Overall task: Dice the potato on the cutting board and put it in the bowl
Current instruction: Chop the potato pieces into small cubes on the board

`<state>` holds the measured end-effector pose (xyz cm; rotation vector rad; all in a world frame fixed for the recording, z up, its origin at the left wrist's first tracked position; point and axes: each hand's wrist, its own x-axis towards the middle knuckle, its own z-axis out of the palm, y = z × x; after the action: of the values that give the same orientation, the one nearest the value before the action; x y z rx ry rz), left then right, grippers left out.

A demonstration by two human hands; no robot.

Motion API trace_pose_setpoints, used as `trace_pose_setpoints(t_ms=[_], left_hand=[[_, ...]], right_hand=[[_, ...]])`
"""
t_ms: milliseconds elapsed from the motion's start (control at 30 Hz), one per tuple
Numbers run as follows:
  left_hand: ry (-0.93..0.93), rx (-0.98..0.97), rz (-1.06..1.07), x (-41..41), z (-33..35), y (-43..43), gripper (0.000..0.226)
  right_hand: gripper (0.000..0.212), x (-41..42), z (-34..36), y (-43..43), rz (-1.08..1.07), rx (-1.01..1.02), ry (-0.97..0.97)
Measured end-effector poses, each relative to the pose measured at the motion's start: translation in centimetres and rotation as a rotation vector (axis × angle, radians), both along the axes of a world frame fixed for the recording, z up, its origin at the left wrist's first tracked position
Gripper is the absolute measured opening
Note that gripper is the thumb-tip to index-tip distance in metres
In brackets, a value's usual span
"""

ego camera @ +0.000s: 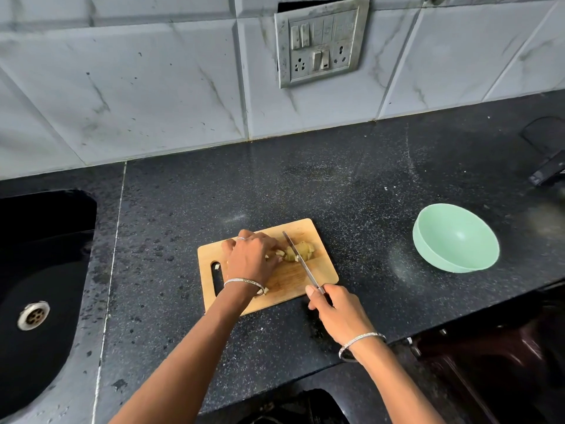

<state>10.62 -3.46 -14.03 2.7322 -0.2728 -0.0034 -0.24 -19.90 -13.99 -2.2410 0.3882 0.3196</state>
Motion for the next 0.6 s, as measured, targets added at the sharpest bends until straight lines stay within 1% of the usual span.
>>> trace_pose_setpoints(t_ms=[300, 467, 600], left_hand=[[-0.004, 0.099, -0.080, 0.7, -0.1, 0.8, 0.021], [-0.025, 0.076, -0.044, 0.6, -0.5, 0.8, 0.015], [-0.007, 0.068, -0.041, 0.8, -0.4, 0.7, 0.019]], right_hand=[[0.041, -0.3, -0.6, 1.1, 0.018, 0.024, -0.004], [0.040, -0.3, -0.8, 2.0, -0.027, 0.031, -0.003], [0.040, -0.4, -1.0, 2.4, -0.020, 0.014, 0.010]])
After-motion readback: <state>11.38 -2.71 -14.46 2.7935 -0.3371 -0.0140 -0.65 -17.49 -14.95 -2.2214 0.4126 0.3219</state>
